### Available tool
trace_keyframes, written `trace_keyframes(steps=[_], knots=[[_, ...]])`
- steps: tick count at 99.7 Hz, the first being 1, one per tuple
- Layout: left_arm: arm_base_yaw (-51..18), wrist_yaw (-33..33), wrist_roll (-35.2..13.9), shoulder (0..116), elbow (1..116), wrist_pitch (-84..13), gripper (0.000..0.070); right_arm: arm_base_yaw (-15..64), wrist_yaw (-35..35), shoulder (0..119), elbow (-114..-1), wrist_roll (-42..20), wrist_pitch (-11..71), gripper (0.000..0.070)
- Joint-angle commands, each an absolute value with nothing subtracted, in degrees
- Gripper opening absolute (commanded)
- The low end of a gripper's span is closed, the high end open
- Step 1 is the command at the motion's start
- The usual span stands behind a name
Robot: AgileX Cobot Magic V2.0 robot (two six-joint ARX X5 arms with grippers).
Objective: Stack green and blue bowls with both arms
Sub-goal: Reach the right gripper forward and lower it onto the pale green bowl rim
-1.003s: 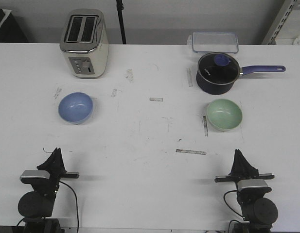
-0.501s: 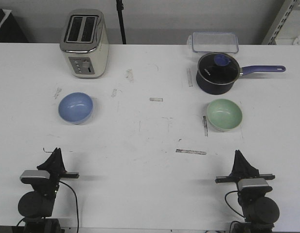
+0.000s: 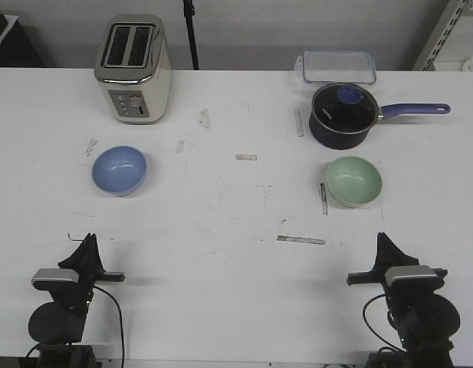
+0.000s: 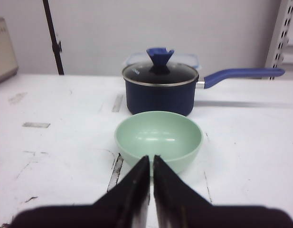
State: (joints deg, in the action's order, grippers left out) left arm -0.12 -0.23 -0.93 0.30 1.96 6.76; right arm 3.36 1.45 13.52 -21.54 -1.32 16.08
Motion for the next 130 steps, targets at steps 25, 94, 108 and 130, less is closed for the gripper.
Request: trace_keyframes(steps=[25, 94, 108, 130], knots=[[-0.1, -0.4, -1.1, 0.2, 0.7, 7.4, 0.0001, 3.4, 1.5, 33.7, -37.0, -1.5, 21.1, 0.0009], [-0.1, -0.4, -1.1, 0.2, 0.7, 7.4, 0.0001, 0.5, 1.9, 71.0, -64.0, -6.7, 31.3, 0.0009], [-0.1, -0.4, -1.1, 0.2, 0.7, 7.4, 0.0001, -2.3, 2.2, 77.7, -72.2, -8.9, 38.9, 0.0009], [-0.1, -0.4, -1.1, 0.2, 0.7, 7.4, 0.0001, -7.3, 2.5, 87.6, -83.6, -11.9, 49.4, 0.0011]])
